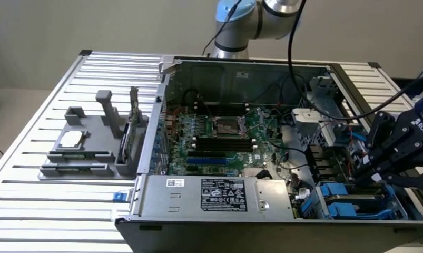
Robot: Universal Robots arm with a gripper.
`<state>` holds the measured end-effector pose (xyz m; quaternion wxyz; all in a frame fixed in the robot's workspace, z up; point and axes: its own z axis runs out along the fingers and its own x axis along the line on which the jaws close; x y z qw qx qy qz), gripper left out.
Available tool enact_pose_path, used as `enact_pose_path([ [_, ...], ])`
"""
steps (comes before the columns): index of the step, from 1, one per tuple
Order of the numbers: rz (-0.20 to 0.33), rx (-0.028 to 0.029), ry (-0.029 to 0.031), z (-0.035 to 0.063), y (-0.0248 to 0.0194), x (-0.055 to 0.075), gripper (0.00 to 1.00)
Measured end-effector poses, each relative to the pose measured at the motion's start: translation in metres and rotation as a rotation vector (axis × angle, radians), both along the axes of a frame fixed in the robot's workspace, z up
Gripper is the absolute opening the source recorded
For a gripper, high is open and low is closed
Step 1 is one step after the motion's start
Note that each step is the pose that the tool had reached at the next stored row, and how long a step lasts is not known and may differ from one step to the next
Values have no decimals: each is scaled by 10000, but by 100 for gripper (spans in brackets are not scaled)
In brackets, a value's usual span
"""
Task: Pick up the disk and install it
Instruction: 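Insert the second disk wire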
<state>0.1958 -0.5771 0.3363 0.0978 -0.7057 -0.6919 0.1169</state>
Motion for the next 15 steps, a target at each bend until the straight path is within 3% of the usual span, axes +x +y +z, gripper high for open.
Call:
enact_pose_path([
  [15, -1, 90, -7, -28, -15, 15, 16],
])
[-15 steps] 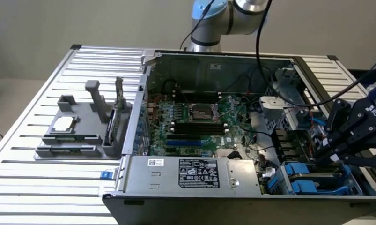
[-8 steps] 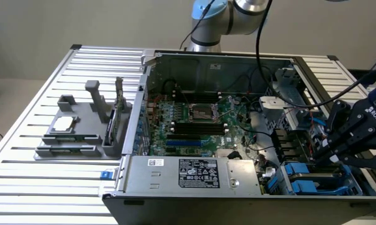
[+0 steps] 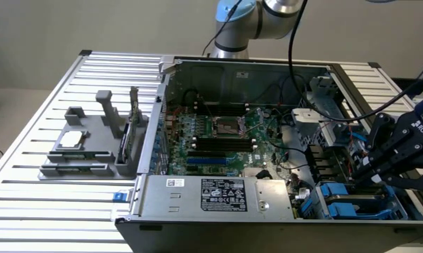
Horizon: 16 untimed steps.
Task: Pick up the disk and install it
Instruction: 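Insert the second disk wire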
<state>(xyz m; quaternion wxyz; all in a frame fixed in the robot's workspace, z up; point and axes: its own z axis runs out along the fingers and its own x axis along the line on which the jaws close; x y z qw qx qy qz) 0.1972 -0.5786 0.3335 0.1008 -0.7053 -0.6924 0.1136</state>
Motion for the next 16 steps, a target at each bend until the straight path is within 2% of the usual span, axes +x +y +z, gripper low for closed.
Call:
enact_pose_path([
  [16, 1, 102, 0, -42, -34, 12, 16],
])
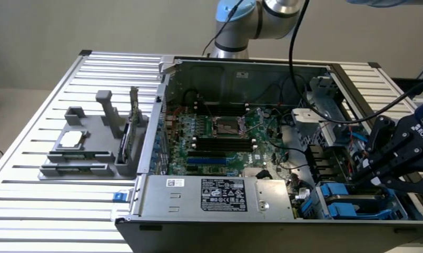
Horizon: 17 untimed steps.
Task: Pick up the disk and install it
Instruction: 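Insert the second disk wire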
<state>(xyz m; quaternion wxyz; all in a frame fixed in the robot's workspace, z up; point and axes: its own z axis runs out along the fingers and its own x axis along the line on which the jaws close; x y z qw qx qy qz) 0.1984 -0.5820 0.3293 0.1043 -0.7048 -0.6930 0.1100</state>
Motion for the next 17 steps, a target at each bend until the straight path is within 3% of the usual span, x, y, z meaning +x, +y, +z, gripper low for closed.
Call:
enact_pose_path([
  [11, -1, 13, -1, -11, -39, -2, 18],
  [14, -3, 16, 1, -8, -40, -13, 36],
  [16, -4, 13, 0, 24, -40, -22, 36],
  [17, -4, 14, 0, 53, -40, -27, 42],
])
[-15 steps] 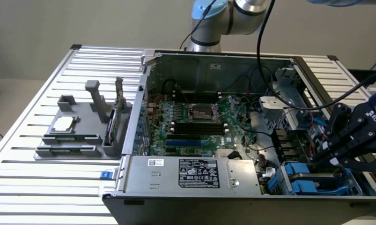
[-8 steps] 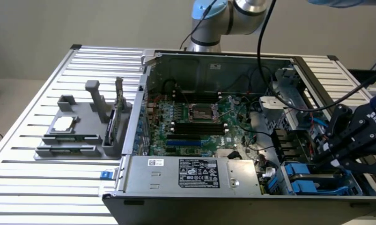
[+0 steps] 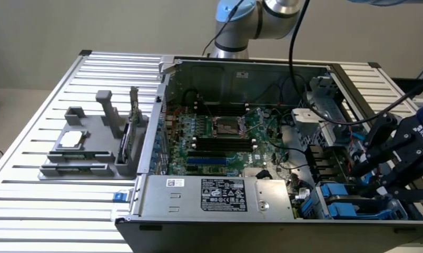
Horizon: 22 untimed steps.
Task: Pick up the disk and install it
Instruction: 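Insert the second disk wire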
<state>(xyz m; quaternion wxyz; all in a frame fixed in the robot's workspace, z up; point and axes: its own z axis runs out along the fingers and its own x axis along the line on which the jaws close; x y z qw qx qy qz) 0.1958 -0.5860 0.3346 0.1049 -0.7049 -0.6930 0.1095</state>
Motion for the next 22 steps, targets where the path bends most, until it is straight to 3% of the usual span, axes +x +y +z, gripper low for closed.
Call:
enact_pose_path([
  [6, -1, 11, 9, 143, -34, -33, 42],
  [10, -2, 34, 90, 159, -78, -59, 42],
  [13, -2, 96, 169, 159, -97, -108, 27],
  [14, -2, 118, 182, 160, -103, -139, 27],
  [16, -1, 154, 190, 160, -117, -209, 16],
  [18, -1, 182, 195, 162, -122, -297, 11],
  [20, 0, 259, 198, 165, -122, -385, 11],
  [22, 2, 426, 199, 182, -123, -462, 11],
])
